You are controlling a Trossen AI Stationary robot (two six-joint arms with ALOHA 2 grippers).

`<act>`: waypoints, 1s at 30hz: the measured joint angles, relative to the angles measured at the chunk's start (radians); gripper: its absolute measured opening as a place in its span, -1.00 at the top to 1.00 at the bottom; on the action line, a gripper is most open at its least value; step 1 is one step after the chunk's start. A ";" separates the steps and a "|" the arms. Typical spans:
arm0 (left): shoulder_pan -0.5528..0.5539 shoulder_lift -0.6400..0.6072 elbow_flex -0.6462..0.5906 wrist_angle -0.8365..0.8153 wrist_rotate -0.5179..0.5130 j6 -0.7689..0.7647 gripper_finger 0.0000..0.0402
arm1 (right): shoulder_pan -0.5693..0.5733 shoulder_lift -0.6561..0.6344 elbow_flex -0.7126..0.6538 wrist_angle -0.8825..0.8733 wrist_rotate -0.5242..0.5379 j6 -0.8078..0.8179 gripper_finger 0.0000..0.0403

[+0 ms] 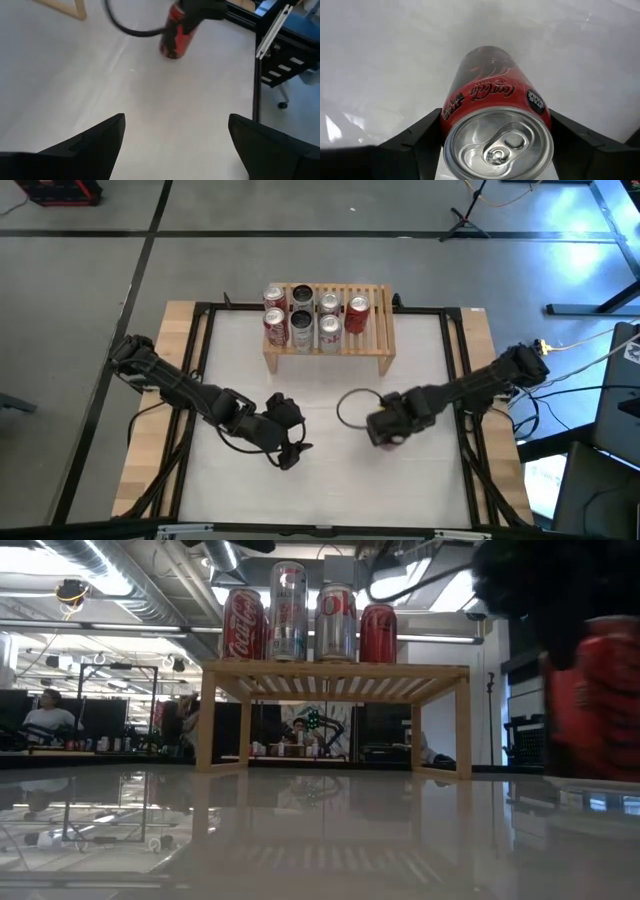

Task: Place canned beverage on shelf
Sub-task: Put the dark red soda can on the shelf aligned with the dark red soda can

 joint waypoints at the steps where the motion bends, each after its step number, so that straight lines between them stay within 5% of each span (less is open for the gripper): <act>1: 0.001 0.000 0.000 0.000 0.000 0.013 -0.75 | -0.018 0.000 0.000 0.000 0.005 -0.004 -0.36; 21: -0.001 0.000 0.000 0.002 0.060 0.074 -0.75 | -0.077 0.020 0.003 0.097 0.029 -0.112 -0.80; 30: -0.001 0.000 0.000 0.002 0.079 0.073 -0.75 | -0.070 -0.084 0.186 -0.147 0.173 -0.221 -0.77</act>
